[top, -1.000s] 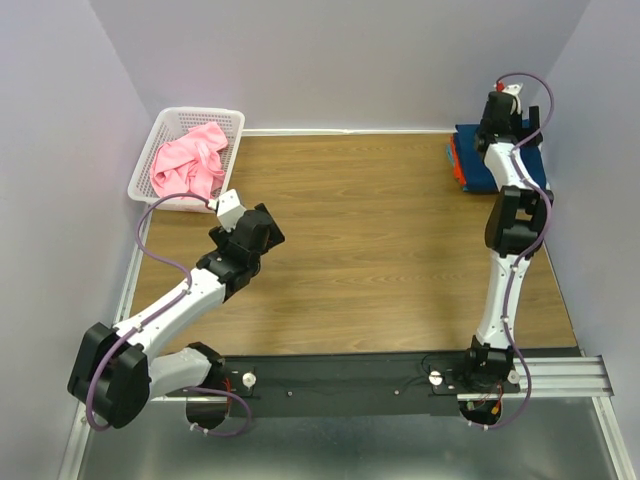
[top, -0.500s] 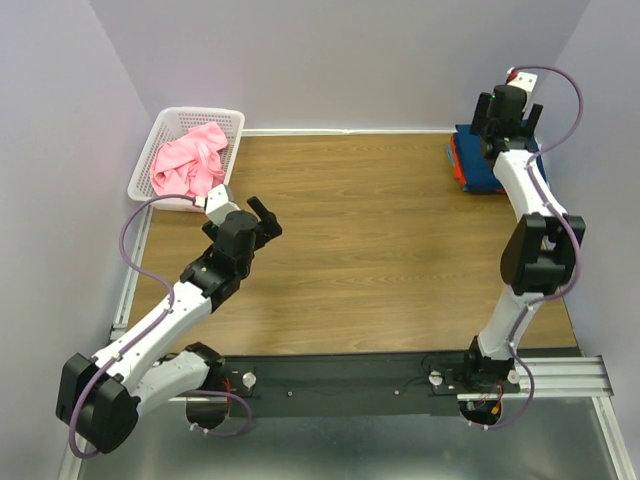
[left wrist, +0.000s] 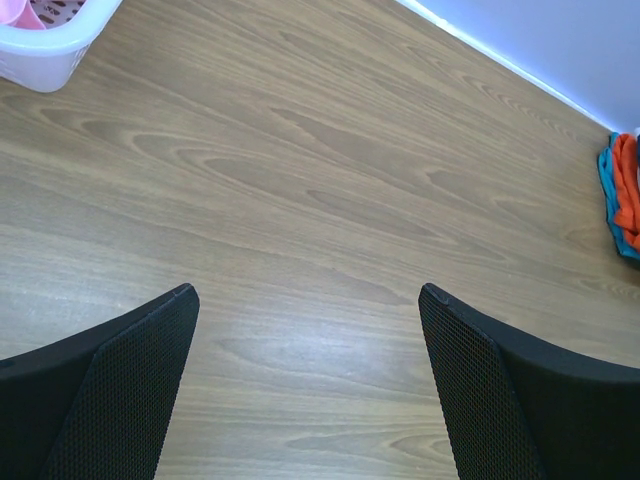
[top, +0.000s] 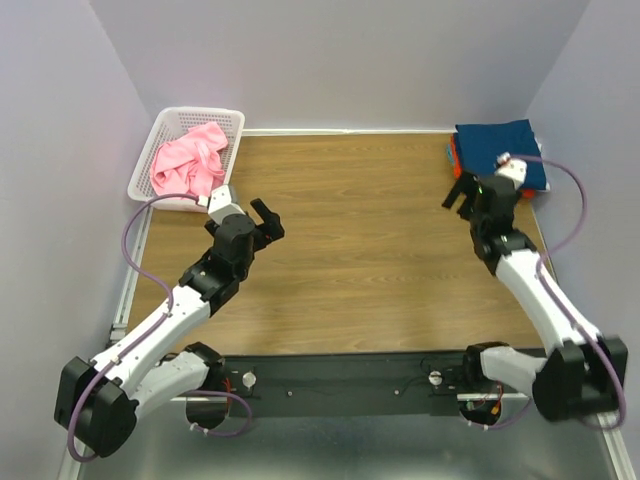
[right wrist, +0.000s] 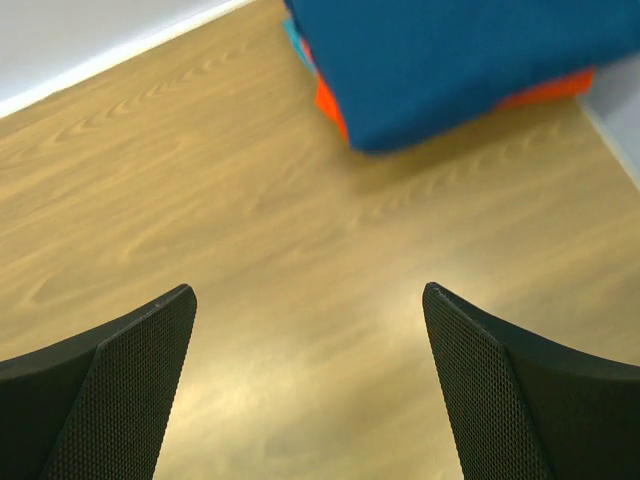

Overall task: Fold and stack the t-shirts
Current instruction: Reset both grippers

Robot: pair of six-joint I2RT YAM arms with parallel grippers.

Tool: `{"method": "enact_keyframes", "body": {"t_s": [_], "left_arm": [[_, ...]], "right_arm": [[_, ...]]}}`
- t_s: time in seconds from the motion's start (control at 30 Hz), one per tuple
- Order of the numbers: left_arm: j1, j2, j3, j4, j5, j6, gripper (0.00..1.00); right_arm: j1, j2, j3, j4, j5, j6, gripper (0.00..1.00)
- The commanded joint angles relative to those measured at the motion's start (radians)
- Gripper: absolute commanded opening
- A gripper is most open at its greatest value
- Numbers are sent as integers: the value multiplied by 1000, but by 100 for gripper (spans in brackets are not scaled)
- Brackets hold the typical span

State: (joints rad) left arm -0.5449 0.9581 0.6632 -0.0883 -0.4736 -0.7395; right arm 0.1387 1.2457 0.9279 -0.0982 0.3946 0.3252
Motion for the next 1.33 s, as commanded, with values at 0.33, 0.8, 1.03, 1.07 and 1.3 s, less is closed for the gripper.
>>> {"method": "enact_keyframes", "body": {"t_s": [0.33, 0.8, 1.03, 1.07, 1.3], "left_arm": [[7, -133, -122, 78, -28, -9, 98], [7, -243, -201, 21, -65, -96, 98], [7, -269, -208, -2, -89, -106, 98], [7, -272, -206, -4, -92, -106, 98], [7, -279, -201, -28, -109, -104, 98]], "right_arm": [[-2, -657, -525, 5, -201, 245, 100], [-2, -608, -541, 5, -258, 339, 100], [-2, -627, -551, 5, -273, 333, 100], [-2, -632, -554, 5, -270, 336, 100], [-2, -641, -551, 5, -270, 336, 100]]}}
